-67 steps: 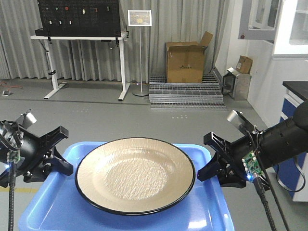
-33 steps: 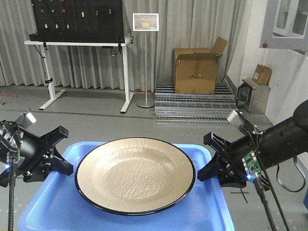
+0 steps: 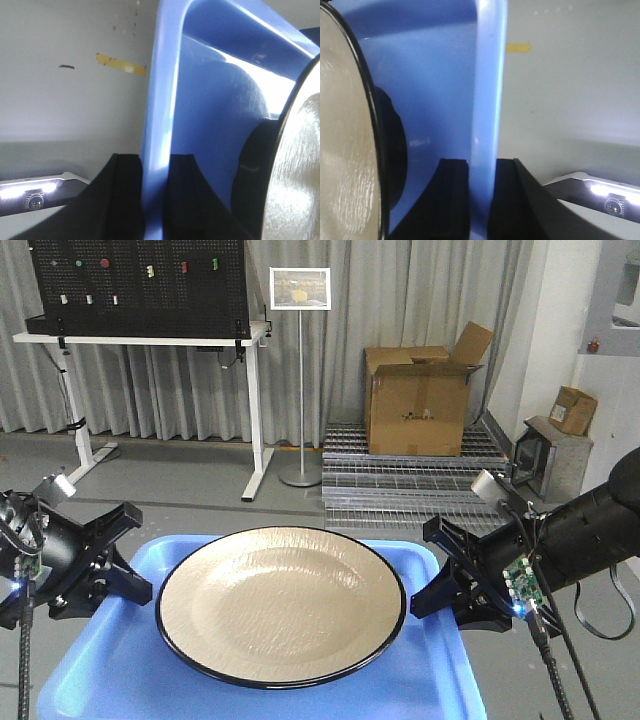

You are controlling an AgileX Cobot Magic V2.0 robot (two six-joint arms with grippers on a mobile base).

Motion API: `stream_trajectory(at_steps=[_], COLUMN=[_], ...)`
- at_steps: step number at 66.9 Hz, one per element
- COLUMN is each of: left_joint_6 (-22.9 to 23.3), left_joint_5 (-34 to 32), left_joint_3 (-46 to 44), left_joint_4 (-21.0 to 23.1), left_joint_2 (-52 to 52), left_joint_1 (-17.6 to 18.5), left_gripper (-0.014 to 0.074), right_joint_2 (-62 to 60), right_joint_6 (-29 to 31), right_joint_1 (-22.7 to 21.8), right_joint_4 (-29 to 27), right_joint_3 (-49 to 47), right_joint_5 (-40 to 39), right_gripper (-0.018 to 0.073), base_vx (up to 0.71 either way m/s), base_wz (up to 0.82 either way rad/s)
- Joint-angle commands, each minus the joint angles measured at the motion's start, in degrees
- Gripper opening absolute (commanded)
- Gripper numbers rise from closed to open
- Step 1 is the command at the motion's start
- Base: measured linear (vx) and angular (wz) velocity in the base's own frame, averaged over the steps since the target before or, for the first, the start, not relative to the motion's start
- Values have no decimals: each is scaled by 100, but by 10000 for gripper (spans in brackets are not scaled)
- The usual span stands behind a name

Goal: Place disk in tray to left cabinet
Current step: 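Hold the tray level with both grippers while the base drives to the cabinet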

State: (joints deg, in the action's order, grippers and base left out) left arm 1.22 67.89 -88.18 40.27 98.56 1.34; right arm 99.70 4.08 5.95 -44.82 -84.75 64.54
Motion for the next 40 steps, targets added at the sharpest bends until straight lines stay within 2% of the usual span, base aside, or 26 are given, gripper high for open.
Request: stream_trajectory(at_steps=[1,40], left_joint_6=[96,96], left_joint_5=[262,257], left_joint_3=[-175,-175], left_joint_4=[1585,1584], left_joint_2=[-309,-309], left_joint_1=[242,242], left_gripper=[0,0], right_joint_2=[-330,-330], right_joint_6=[-11,-11], right_joint_1=[207,207], right_joint_4=[-1680,-1680], right_joint_3=[-247,-247], right_joint_5=[212,211], right_gripper=[-4,-4], base_vx=[69,69], base_wz=[-2,-2])
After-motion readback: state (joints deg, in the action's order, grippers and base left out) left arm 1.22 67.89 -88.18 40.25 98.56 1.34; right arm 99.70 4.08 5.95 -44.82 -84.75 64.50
